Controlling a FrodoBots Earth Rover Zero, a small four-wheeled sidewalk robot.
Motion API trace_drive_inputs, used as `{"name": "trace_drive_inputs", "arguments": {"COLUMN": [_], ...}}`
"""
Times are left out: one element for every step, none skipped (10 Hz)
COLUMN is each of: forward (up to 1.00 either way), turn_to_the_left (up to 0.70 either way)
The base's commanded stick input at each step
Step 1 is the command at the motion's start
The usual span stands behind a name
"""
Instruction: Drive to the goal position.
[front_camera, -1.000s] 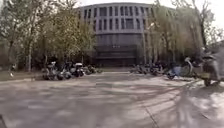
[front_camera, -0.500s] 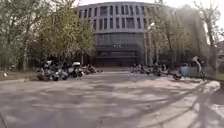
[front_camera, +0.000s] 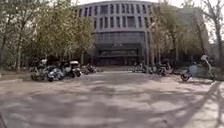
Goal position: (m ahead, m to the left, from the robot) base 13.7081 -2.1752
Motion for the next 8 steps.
{"name": "trace_drive_inputs", "arguments": {"forward": [1.00, 1.00, 1.00, 1.00, 1.00, 1.00, 1.00, 1.00], "turn_to_the_left": [0.00, 0.00, 0.00, 0.00, 0.00, 0.00, 0.00, 0.00]}}
